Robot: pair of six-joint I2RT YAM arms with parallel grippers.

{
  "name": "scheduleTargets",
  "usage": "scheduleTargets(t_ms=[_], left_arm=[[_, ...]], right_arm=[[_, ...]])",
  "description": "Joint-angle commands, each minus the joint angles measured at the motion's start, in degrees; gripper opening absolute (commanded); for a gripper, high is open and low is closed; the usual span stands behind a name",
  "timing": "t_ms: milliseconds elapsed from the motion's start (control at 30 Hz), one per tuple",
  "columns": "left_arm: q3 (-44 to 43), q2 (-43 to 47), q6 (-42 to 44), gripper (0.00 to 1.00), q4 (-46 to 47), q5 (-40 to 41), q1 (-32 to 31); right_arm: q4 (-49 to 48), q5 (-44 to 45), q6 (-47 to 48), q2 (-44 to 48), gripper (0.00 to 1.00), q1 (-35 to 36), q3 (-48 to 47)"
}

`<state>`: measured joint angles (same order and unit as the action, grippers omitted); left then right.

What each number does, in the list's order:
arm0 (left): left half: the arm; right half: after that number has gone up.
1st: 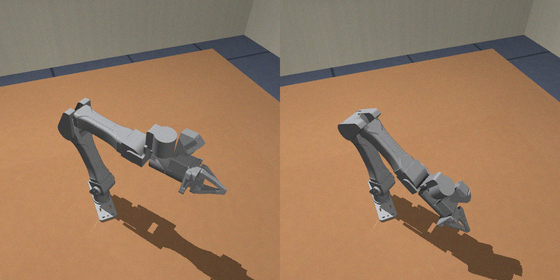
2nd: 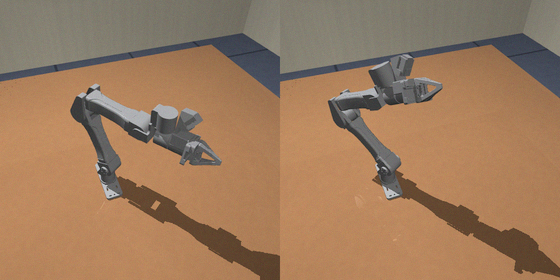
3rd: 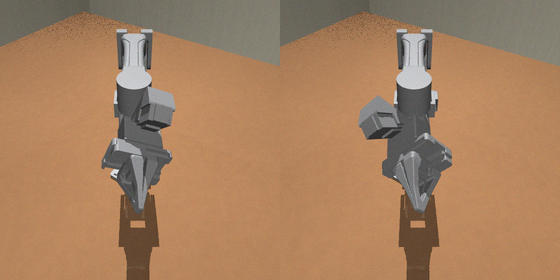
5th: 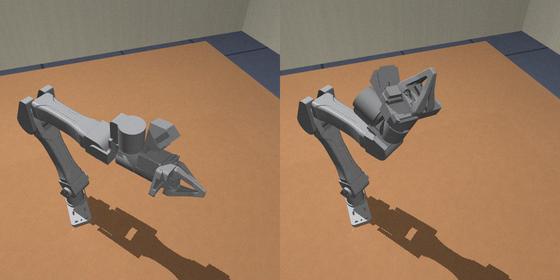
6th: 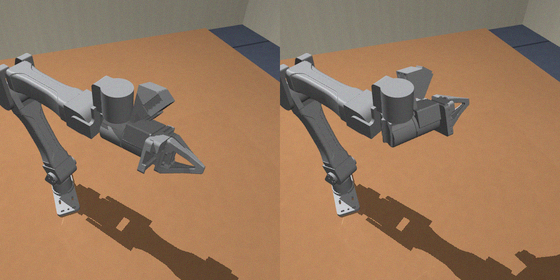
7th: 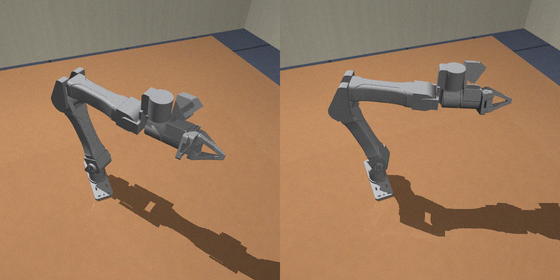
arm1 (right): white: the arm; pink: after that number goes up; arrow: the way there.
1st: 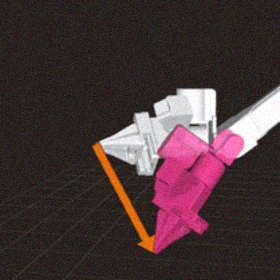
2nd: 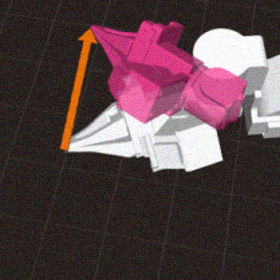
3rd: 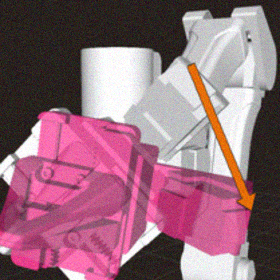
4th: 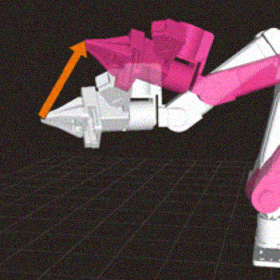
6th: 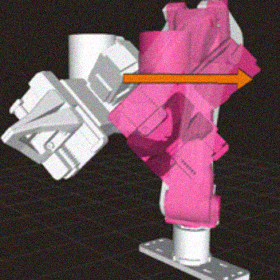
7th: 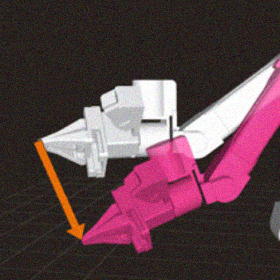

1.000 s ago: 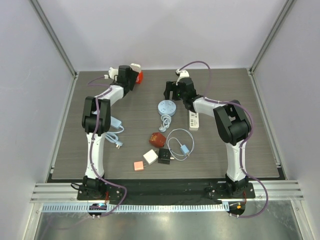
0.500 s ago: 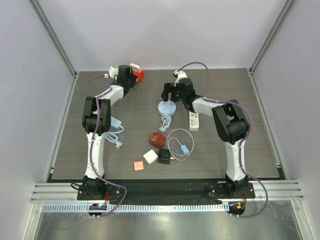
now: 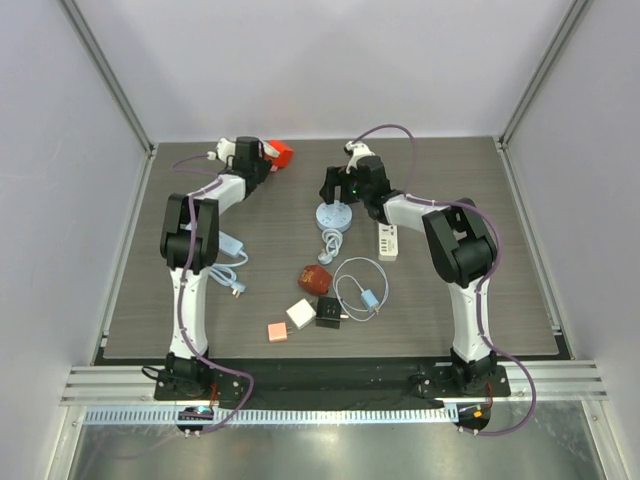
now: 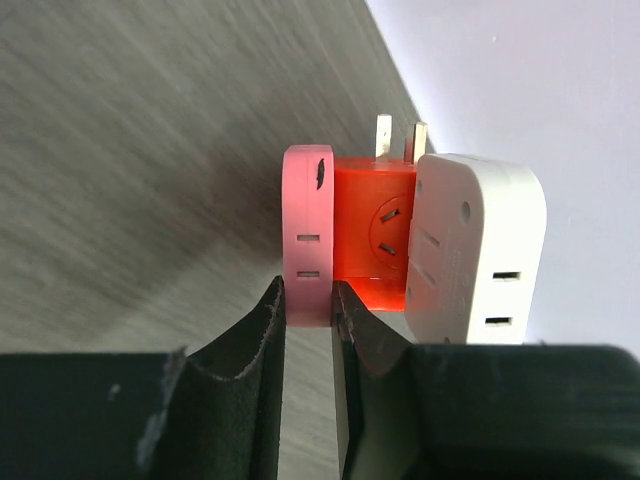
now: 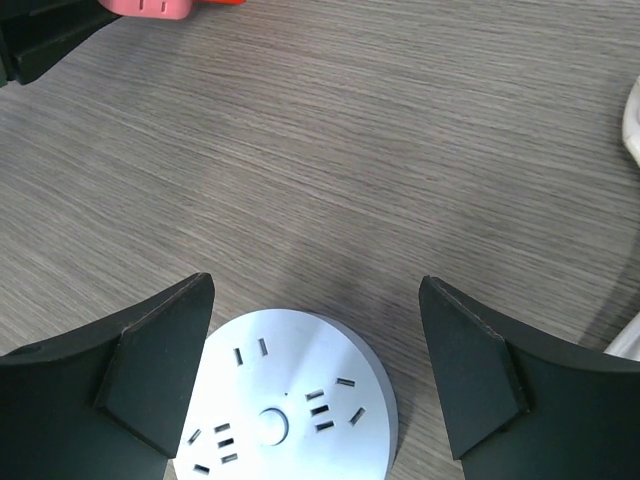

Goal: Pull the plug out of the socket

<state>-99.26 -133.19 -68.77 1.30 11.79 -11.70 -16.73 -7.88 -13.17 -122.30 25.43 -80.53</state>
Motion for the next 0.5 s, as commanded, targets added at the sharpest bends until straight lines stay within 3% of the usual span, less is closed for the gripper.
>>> scheduleTargets(t_ms=[0,200,267,467], left_arm=[[3.1,5.8,3.6,0.03,-0.9,0.3,0.2],[11.4,13.4,5.4,0.00,-0.9,0.0,-0.1],[15.0,15.7,6.6,0.00,-0.9,-0.1,-0.5],[23.7,25.2,8.4,0.00,-4.6,0.1,-1.1]], right_arm=[[-2.9,-1.9,1.0,-0.1,0.89,0.3,-2.6],[-0.9,-5.1,-0.1,-2.2,0.90,1.8,-6.5],[0.0,-5.7,-3.4,-3.5,0.96,2.2,-7.8],[7.5,-11.4,-8.3,-6.0,1.00,2.3,-14.1]])
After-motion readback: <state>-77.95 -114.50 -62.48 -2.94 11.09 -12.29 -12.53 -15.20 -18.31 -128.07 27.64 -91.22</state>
